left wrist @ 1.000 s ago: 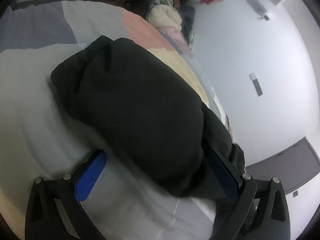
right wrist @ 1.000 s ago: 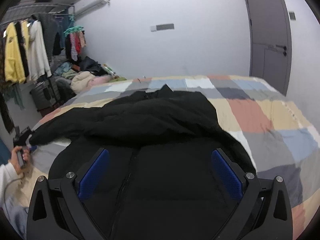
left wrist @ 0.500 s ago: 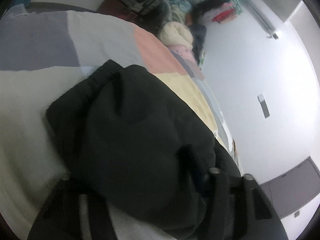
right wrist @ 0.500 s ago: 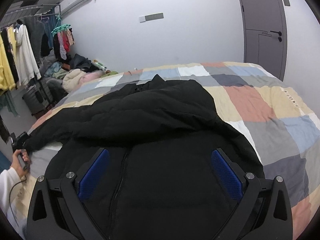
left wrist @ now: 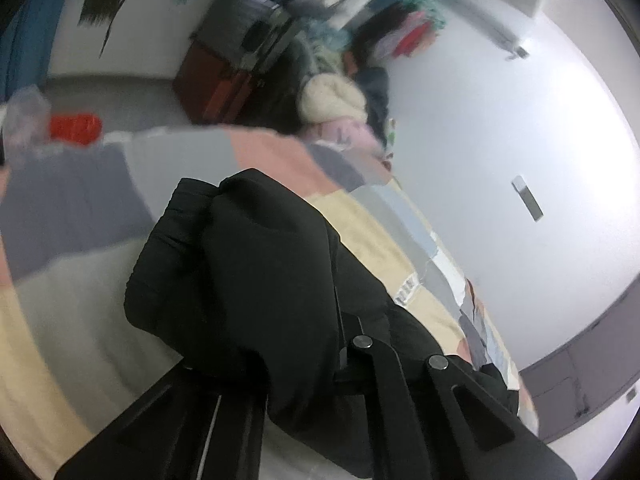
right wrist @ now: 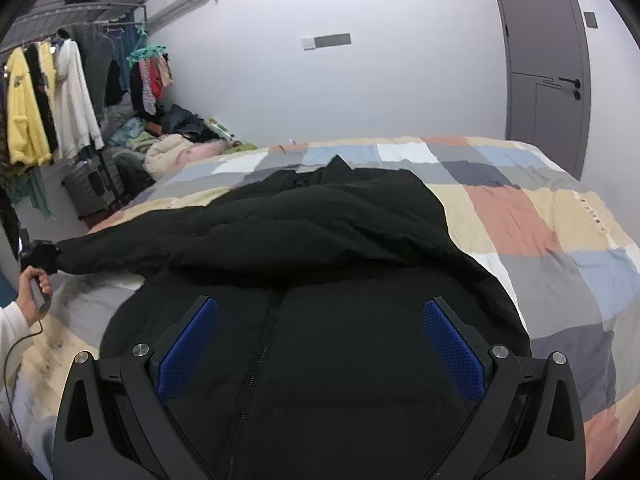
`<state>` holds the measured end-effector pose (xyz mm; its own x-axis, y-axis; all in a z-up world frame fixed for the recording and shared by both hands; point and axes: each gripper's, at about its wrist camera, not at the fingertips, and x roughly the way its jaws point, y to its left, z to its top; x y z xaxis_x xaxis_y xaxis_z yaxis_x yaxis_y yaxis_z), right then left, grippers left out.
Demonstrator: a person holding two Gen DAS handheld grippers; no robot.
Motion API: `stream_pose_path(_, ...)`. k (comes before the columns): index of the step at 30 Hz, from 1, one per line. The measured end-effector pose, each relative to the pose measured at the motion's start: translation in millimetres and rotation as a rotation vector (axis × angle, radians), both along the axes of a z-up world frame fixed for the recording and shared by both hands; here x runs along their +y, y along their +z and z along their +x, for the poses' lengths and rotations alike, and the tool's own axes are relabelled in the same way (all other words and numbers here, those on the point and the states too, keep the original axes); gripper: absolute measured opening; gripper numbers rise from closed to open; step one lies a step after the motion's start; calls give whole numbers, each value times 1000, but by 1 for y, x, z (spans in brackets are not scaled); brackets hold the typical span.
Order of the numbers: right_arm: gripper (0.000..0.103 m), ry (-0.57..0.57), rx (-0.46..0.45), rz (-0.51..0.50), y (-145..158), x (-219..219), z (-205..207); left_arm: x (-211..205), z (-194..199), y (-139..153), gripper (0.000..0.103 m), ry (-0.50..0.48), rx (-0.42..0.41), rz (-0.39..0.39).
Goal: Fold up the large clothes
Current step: 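Grasp the other sleeve cuff with the left tool, then lift the sleeve with the left tool and fold it across the jacket body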
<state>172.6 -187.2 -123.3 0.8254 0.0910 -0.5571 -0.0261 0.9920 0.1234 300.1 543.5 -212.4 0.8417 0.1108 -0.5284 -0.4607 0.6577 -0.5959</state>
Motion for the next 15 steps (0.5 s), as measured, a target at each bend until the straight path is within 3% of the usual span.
stream_pose_path(6, 103, -5, -15, 12, 7, -7, -11, -33, -9, 66, 4, -55, -18, 120)
stream_pose_path(15, 103, 11, -52, -20, 11, -6, -24, -91, -32, 131, 4, -84, -62, 199)
